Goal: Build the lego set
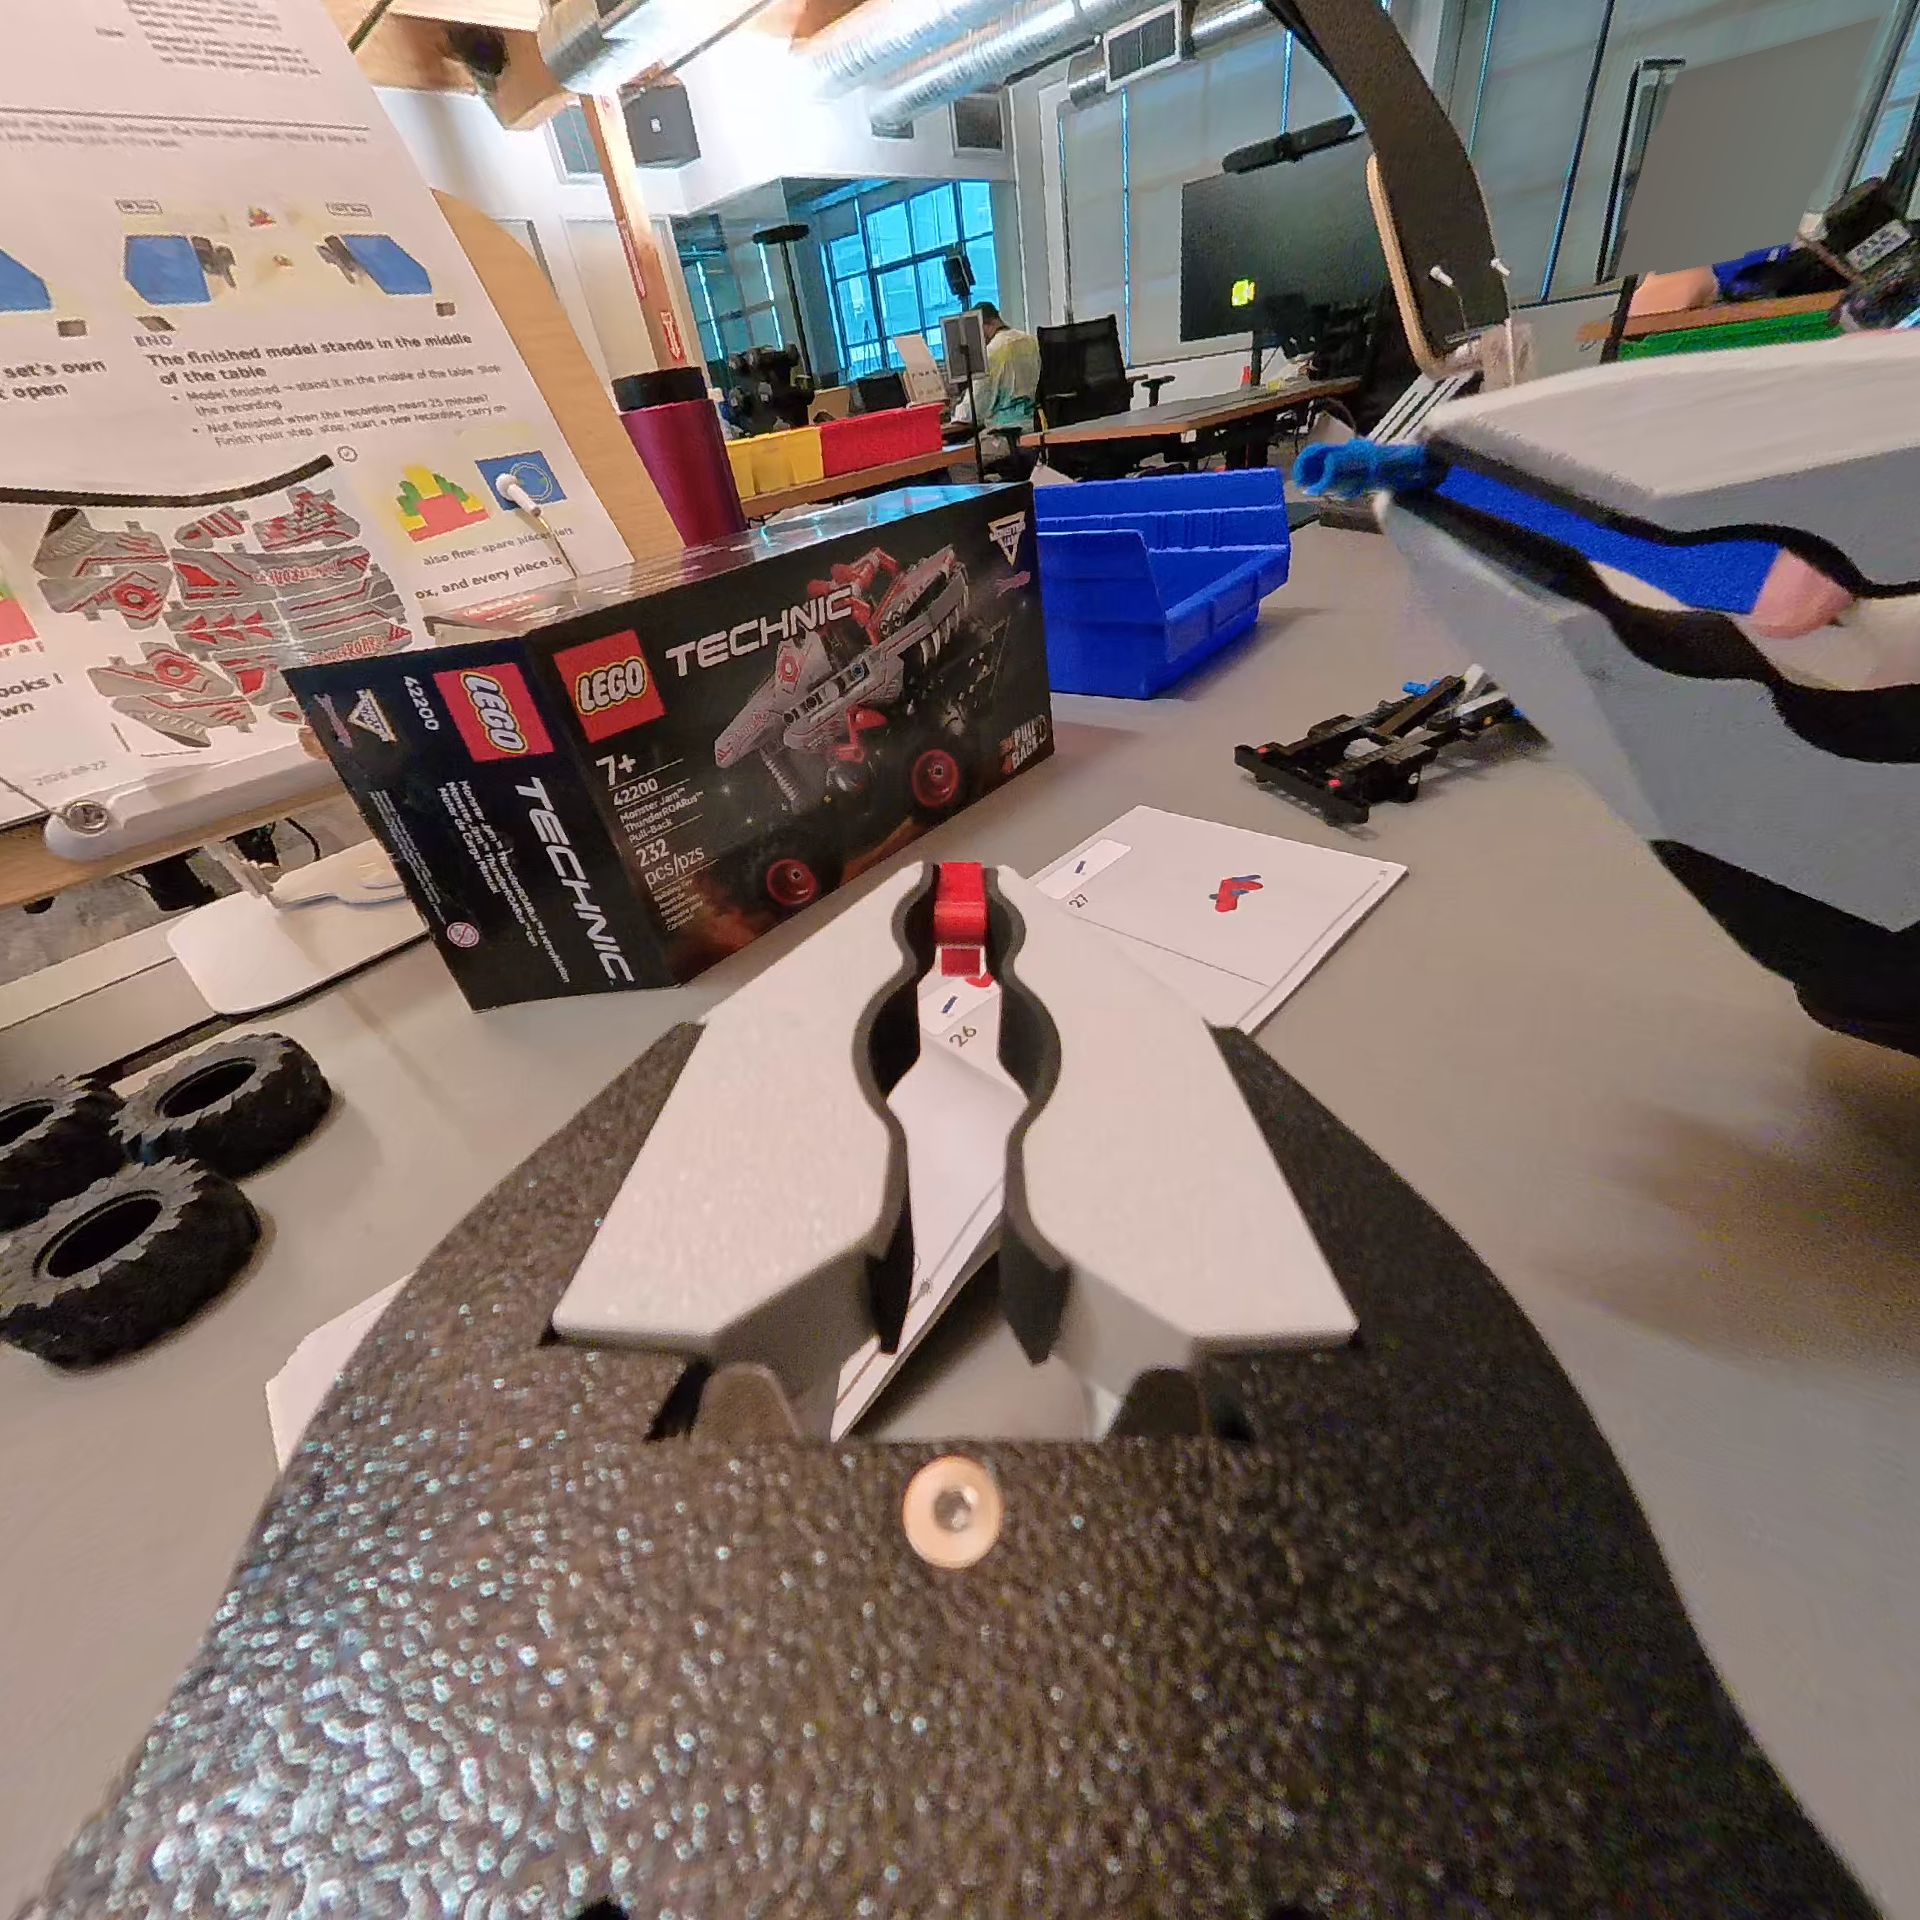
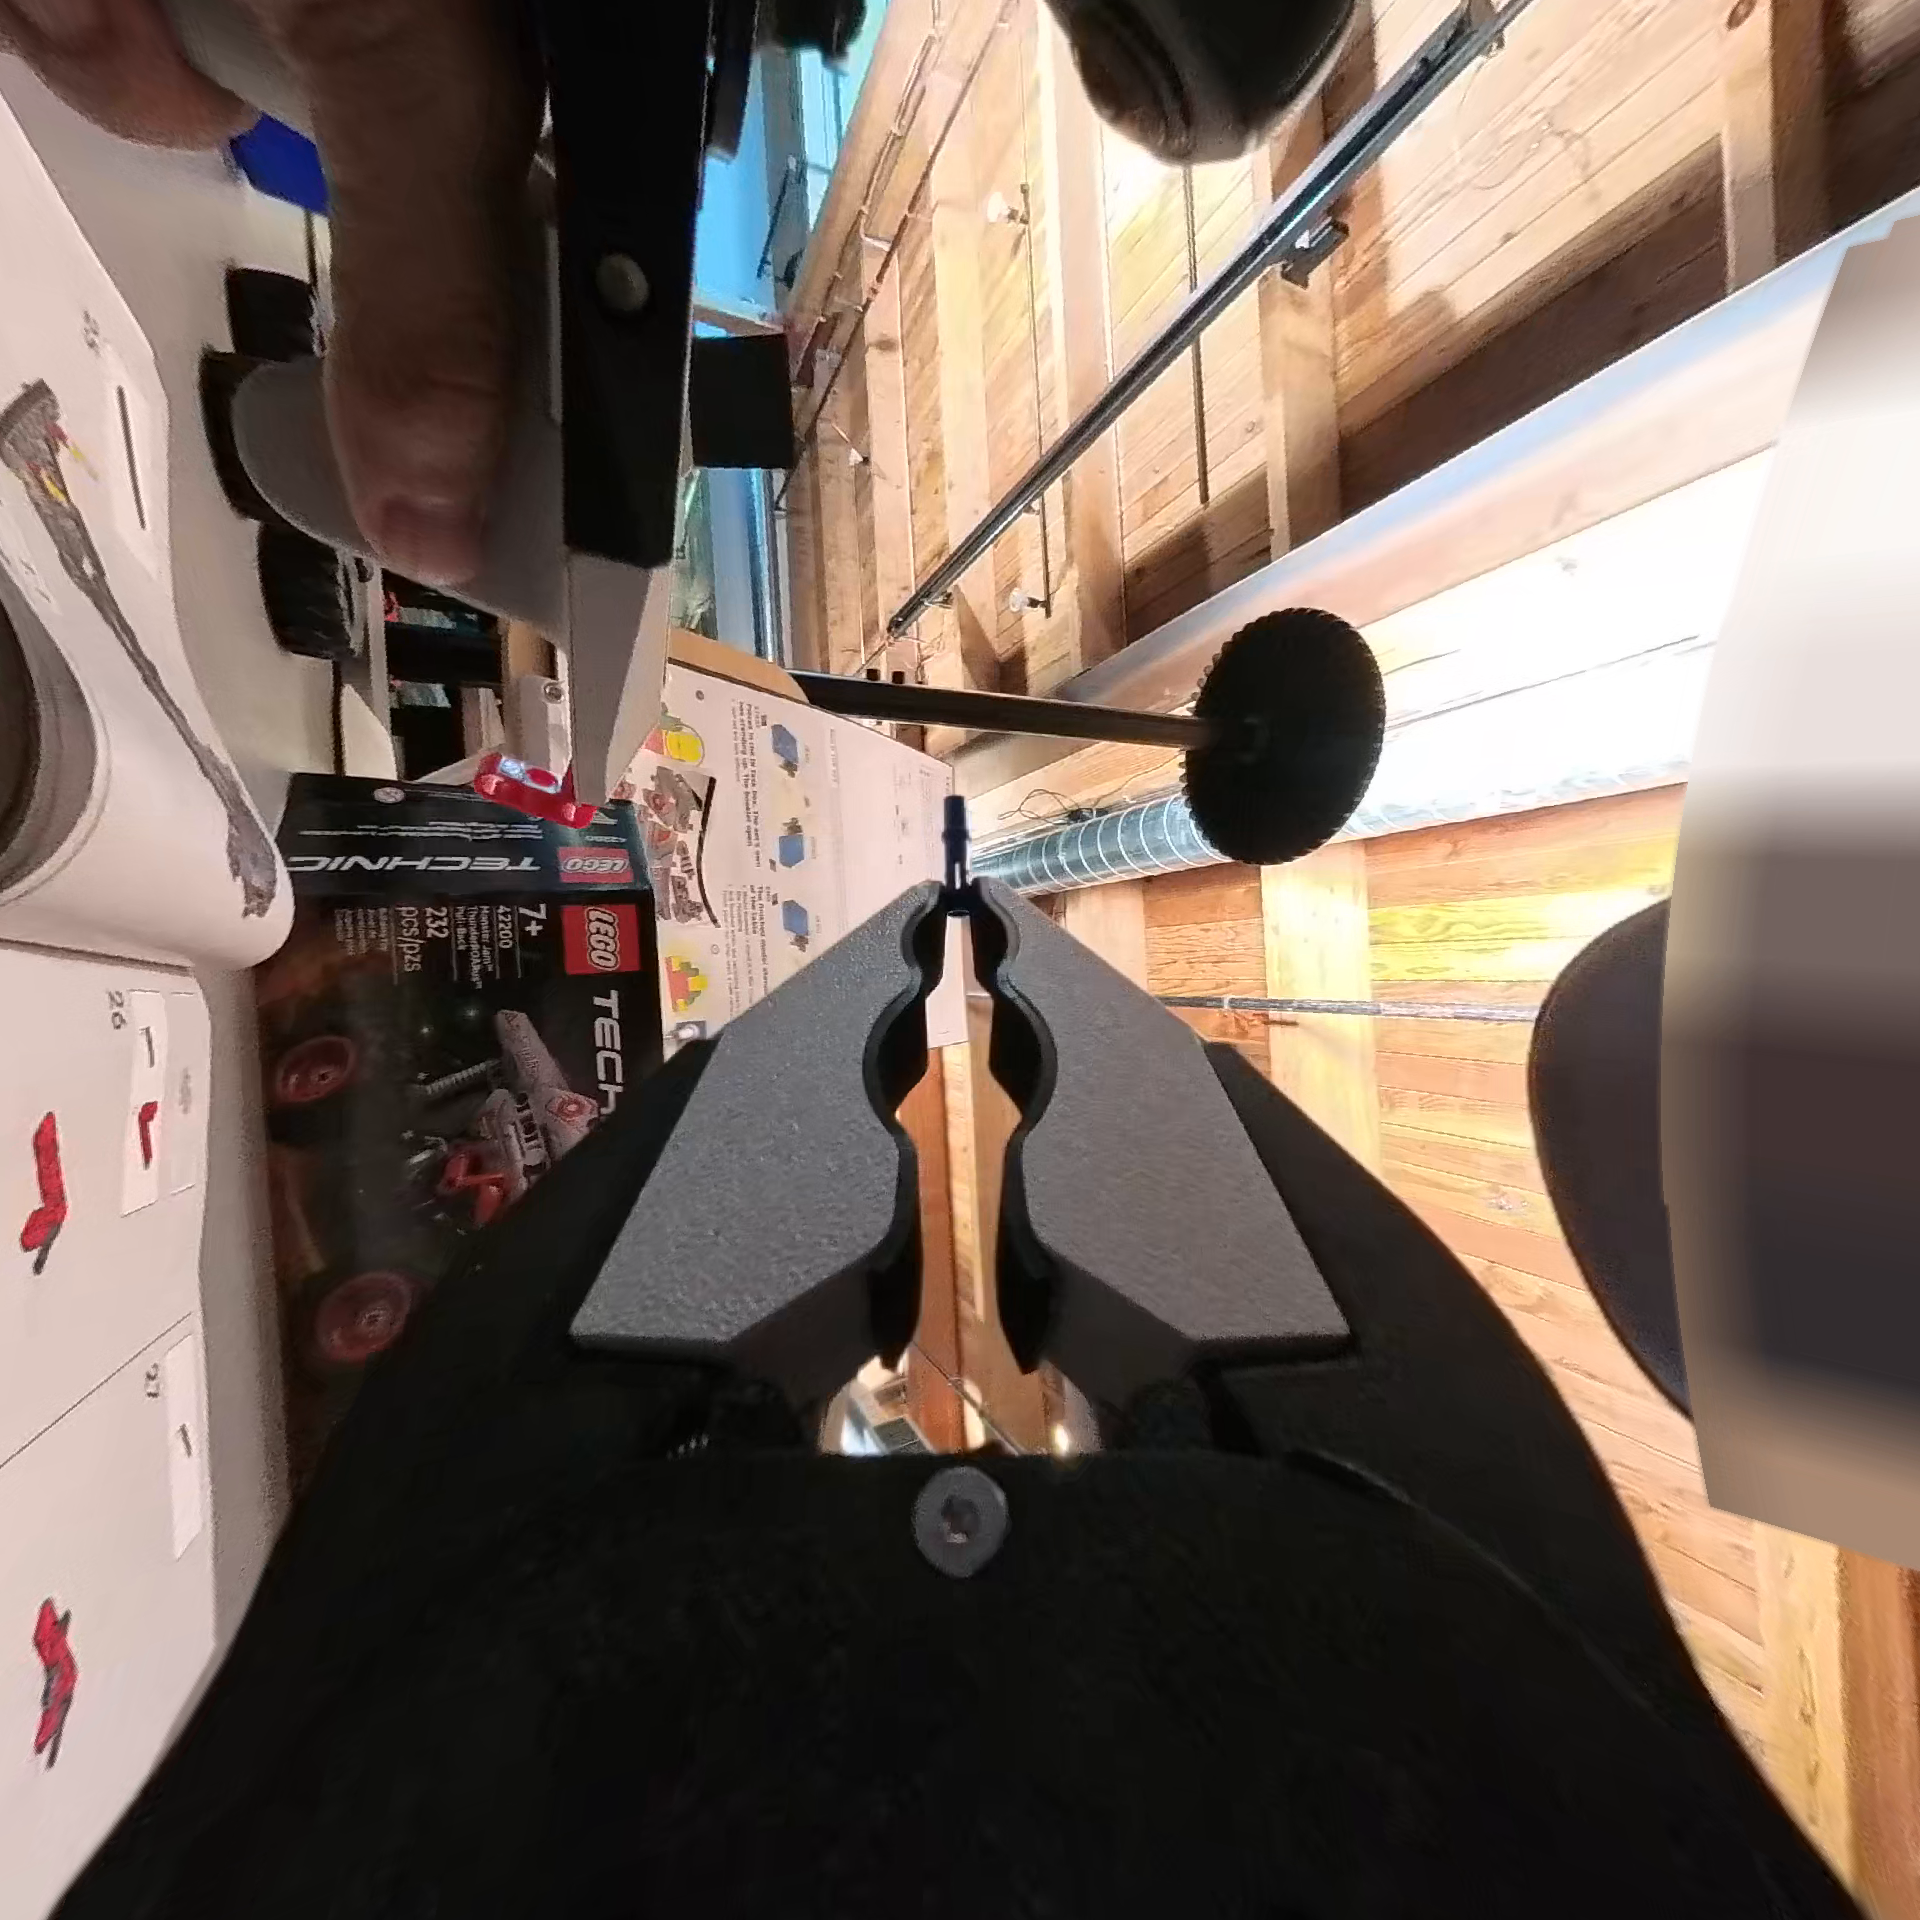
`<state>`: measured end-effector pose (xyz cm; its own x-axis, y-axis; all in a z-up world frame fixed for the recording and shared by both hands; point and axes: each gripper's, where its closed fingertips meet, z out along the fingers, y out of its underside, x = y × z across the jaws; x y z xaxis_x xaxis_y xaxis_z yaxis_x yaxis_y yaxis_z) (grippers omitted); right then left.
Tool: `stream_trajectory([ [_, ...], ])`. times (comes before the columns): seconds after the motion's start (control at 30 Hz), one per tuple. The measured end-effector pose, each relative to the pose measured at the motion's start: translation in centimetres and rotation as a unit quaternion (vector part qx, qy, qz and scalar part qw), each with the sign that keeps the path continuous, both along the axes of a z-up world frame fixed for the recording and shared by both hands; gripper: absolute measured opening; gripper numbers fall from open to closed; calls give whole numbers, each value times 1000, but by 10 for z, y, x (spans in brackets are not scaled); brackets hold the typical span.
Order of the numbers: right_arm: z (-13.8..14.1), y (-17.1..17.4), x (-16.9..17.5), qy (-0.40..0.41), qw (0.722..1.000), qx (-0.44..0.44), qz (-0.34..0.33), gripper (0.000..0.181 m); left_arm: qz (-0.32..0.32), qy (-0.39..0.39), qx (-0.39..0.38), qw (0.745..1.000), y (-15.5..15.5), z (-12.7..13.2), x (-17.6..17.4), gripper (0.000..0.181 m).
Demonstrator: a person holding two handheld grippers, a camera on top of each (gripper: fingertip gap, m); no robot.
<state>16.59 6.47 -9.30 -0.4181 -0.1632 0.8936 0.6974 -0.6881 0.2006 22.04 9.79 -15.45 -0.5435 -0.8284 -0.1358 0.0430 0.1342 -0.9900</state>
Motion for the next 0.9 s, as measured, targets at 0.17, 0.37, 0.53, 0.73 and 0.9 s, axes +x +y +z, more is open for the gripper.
stream_trajectory([
  [0.17, -3, 4, 2, 6, 1000, -16, -4, 2, -3, 1, 0, 1000, -1, 0, 0, 4],
  [0.37, -13, 5, 12, 47, 998, -42, -16, 2, -7, 2, 0, 1000, -3, -1, 0, 4],
  [0.53, -17, 6, 16, 65, 997, -49, -18, 2, -7, 4, -1, 1000, -4, -2, 1, 4],
  [0.73, -17, 3, 20, 85, 995, -40, -20, 2, -8, 7, -8, 1000, -4, -2, 2, 4],
  [0.9, -42, 1, 37, 248, 969, -3, 11, 1, -8, -1, -10, 1000, -3, 1, 1, 5],
])
